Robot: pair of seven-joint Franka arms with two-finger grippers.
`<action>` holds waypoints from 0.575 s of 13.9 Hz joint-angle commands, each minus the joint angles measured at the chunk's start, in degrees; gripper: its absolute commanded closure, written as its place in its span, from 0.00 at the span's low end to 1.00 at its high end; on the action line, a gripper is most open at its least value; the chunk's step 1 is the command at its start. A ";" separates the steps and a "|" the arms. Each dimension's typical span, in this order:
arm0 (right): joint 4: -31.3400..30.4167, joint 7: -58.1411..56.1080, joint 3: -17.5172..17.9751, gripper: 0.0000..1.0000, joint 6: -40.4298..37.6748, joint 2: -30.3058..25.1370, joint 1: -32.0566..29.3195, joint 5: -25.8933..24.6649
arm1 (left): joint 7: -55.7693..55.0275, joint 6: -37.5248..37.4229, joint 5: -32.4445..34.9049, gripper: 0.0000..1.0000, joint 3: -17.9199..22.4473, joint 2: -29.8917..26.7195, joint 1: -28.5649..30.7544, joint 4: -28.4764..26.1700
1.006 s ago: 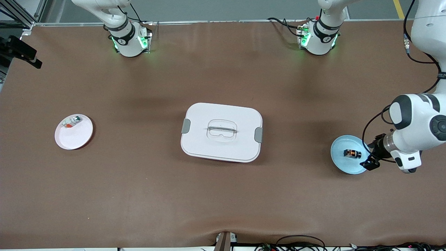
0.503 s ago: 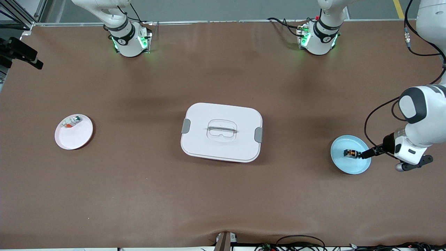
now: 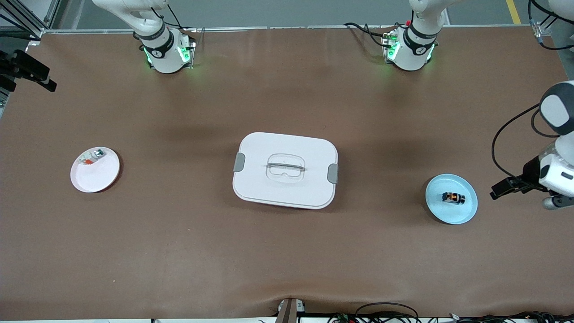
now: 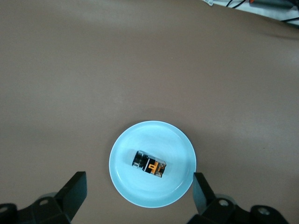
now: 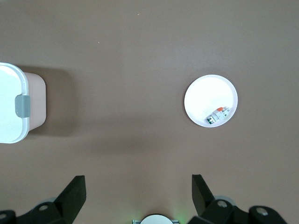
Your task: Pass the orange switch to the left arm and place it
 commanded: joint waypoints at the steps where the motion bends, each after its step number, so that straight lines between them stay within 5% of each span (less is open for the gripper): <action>1: -1.38 -0.69 -0.01 0.00 0.64 -1.15 0.16 -0.61 | 1.74 -4.99 -0.13 0.00 0.23 -3.81 0.27 0.68; 8: -1.46 -0.77 0.25 0.00 0.46 -0.97 -0.01 -0.79 | 2.18 -12.65 -0.13 0.00 -0.21 -10.48 0.18 2.01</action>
